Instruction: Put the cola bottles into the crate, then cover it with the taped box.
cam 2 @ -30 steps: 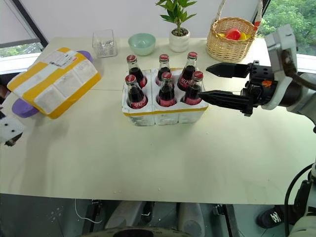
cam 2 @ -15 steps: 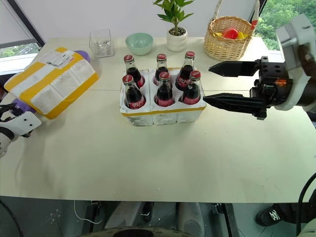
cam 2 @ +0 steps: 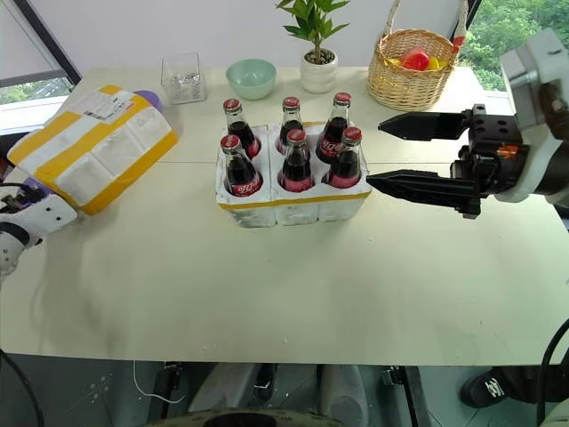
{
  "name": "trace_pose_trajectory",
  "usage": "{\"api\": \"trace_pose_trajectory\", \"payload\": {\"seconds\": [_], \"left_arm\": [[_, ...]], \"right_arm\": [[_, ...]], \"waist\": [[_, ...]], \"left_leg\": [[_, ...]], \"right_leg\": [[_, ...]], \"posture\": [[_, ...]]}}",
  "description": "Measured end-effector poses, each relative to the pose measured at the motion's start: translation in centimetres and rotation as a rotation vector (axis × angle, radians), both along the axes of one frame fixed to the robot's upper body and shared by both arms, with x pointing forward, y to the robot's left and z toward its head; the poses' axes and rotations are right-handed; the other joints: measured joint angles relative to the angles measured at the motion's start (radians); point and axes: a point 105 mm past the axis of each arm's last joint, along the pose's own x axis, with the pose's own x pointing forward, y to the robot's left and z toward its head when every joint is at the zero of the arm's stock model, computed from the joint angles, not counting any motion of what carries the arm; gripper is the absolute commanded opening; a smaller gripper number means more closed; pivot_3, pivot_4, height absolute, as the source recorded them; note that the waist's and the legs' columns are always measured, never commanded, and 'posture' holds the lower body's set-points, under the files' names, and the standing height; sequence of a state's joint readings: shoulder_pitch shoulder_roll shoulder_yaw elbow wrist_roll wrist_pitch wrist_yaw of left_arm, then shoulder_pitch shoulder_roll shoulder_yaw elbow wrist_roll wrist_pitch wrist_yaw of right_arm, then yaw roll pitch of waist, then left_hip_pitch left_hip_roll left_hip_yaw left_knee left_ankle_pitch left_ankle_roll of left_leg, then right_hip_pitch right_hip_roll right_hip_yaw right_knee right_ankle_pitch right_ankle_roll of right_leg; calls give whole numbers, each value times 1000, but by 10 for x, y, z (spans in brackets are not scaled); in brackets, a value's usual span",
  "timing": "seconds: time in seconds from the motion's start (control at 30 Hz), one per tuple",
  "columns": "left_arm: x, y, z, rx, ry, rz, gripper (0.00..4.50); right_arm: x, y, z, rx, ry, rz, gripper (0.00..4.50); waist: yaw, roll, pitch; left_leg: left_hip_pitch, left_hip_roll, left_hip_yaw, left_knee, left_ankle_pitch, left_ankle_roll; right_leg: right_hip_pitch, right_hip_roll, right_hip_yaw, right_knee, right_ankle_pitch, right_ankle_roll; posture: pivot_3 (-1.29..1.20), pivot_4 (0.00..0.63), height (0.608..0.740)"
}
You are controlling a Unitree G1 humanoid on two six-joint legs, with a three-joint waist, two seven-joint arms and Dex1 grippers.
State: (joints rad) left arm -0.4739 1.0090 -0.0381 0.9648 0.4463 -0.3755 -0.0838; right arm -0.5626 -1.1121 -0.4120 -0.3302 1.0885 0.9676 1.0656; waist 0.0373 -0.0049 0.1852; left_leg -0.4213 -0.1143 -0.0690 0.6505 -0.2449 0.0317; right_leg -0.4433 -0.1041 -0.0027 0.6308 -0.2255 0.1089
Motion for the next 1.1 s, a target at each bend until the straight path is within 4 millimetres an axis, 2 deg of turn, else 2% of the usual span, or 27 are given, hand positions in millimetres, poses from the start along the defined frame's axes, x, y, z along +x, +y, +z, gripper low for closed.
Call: {"api": "trace_pose_trajectory", "payload": {"seconds": [0.27, 0.33, 0.43, 0.57, 0.7, 0.93, 1.0, 1.1], "left_arm": [[1, 2, 10, 23, -33, -1, 733], [2, -1, 19, 43, -51, -19, 733], [8, -13, 48, 56, -119, -82, 733], [16, -64, 113, -35, -283, -304, 733], [11, -107, 160, -85, -356, -475, 733], [-10, -187, 204, -75, -321, -764, 733], [-17, -206, 207, -53, -293, -829, 733], [-22, -223, 200, -30, -234, -892, 733]], "right_arm": [[-5, 0, 1, 5, 1, 8, 4500], [-4, 0, -1, -2, -3, 3, 4500], [-2, -5, -6, -24, 5, -19, 4500], [3, -17, -13, -39, 33, -67, 4500], [5, -24, -20, -41, 50, -98, 4500], [8, -32, -27, -42, 52, -140, 4500], [9, -35, -31, -43, 55, -155, 4500], [11, -37, -36, -38, 70, -167, 4500]], "waist": [[0, 0, 0], [1, -1, 0], [3, -1, 0], [3, -3, -1], [-5, -2, -1], [-10, -2, -1], [-9, -2, -1], [-11, -2, -1]], "left_leg": [[0, 0, 0, 0, 0, 0], [0, 0, 0, 0, 0, 0], [-2, 0, 0, 2, 0, 0], [-3, 0, 0, 4, -1, 1], [-3, 1, 1, 3, -1, 1], [-3, 1, 2, 4, 0, 1], [-3, 1, 2, 4, 0, 1], [-2, 1, 2, 5, 0, 1]], "right_leg": [[0, 0, 0, 0, 0, 0], [0, 0, 0, 0, 0, 0], [0, 0, 0, 0, 0, 0], [0, -1, 0, 0, 0, 0], [-1, 1, 0, 0, 0, 0], [0, 1, 0, 0, 1, 0], [0, 1, 0, 0, 1, 0], [0, 2, 0, 0, 1, 0]], "posture": [[0, 150, 732], [0, 150, 732], [0, 150, 732], [0, 150, 732], [0, 150, 732], [0, 150, 732], [0, 150, 732], [0, 150, 732]]}}
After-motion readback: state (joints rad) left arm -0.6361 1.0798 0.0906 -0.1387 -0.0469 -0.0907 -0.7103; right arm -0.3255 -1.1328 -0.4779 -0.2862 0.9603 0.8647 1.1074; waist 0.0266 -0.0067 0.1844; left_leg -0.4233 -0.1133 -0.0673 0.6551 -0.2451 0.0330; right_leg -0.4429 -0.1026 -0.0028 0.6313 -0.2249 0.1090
